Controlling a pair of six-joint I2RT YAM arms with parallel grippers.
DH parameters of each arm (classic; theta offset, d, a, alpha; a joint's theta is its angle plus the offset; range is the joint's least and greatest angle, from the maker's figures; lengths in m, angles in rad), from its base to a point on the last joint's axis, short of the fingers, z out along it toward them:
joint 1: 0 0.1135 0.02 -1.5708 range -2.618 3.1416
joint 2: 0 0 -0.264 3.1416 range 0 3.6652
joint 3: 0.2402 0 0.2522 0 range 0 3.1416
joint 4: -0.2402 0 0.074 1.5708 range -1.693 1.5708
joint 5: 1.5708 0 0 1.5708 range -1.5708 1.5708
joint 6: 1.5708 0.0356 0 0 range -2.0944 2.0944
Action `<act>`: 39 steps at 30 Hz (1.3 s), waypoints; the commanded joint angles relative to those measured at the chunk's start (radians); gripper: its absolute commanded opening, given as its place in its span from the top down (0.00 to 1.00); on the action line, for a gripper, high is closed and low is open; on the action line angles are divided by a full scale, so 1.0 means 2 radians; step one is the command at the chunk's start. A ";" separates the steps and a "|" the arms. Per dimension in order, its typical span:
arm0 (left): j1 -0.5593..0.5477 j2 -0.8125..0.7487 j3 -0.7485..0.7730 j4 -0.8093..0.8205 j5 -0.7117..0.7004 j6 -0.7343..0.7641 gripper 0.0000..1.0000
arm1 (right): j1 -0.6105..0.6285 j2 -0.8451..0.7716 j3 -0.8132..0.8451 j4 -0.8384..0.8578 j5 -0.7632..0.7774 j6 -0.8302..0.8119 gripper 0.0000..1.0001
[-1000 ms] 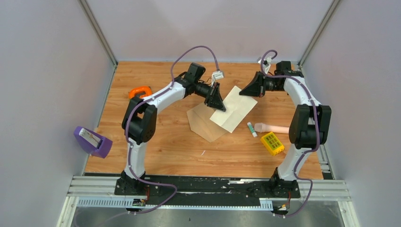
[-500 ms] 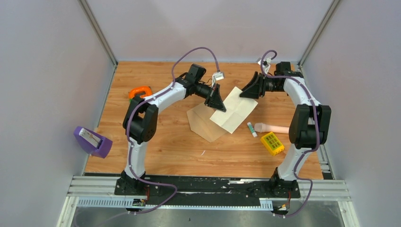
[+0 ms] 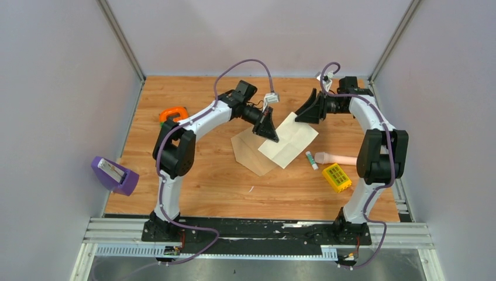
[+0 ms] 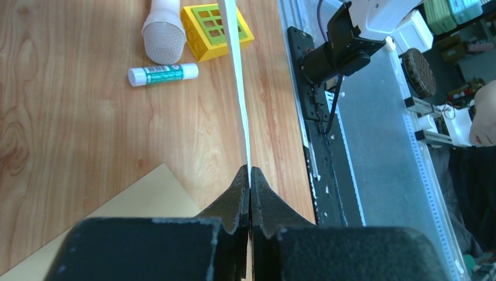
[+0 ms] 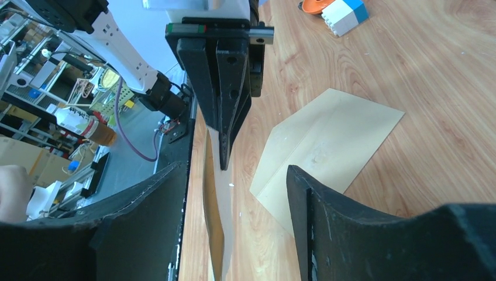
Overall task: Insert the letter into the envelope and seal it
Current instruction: Fold the letter.
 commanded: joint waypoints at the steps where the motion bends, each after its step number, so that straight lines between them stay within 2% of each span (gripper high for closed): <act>1: -0.020 -0.012 0.026 -0.054 -0.008 0.062 1.00 | 0.015 0.004 0.001 0.014 -0.096 -0.009 0.37; 2: -0.021 -0.011 0.027 -0.061 -0.011 0.067 1.00 | 0.015 0.005 0.003 0.014 -0.094 -0.009 0.42; 3: -0.024 -0.009 0.030 -0.063 -0.012 0.069 1.00 | 0.015 0.006 0.004 0.014 -0.094 -0.008 0.50; 6: -0.027 -0.008 0.038 -0.080 -0.017 0.083 1.00 | 0.033 0.006 0.010 0.013 -0.096 -0.003 0.85; 7: -0.028 -0.007 0.038 -0.082 -0.019 0.084 1.00 | 0.033 0.005 0.010 0.013 -0.095 -0.002 0.94; 9: -0.029 -0.008 0.039 -0.083 -0.023 0.085 1.00 | 0.033 0.001 0.008 0.013 -0.091 -0.003 0.99; 11: -0.028 -0.008 0.039 -0.082 -0.030 0.085 1.00 | 0.032 -0.003 0.008 0.013 -0.083 -0.004 0.93; 12: -0.028 -0.009 0.039 -0.080 -0.033 0.082 1.00 | 0.033 -0.005 0.008 0.013 -0.076 -0.002 0.85; 16: -0.028 -0.020 0.034 -0.072 -0.054 0.081 1.00 | 0.033 -0.012 0.010 0.014 -0.056 0.000 0.67; 19: -0.028 -0.029 0.032 -0.068 -0.055 0.081 1.00 | 0.034 -0.008 0.008 0.013 -0.053 -0.001 0.65; 22: -0.028 -0.034 0.034 -0.069 -0.056 0.081 1.00 | 0.034 -0.006 0.012 0.012 -0.051 0.003 0.56; 28: -0.019 -0.035 0.035 -0.074 -0.068 0.082 1.00 | 0.034 -0.016 0.019 -0.004 -0.022 -0.007 0.48; 31: -0.009 -0.036 0.035 -0.068 -0.070 0.073 1.00 | 0.034 -0.010 0.037 -0.077 -0.003 -0.079 0.45; 34: -0.001 -0.037 0.035 -0.059 -0.069 0.062 1.00 | 0.032 0.012 0.071 -0.210 0.004 -0.206 0.41; 36: 0.003 -0.036 0.036 -0.057 -0.067 0.060 1.00 | 0.031 0.031 0.097 -0.303 0.003 -0.284 0.35; 39: 0.004 -0.036 0.034 -0.057 -0.065 0.061 1.00 | 0.025 0.039 0.097 -0.311 0.000 -0.294 0.28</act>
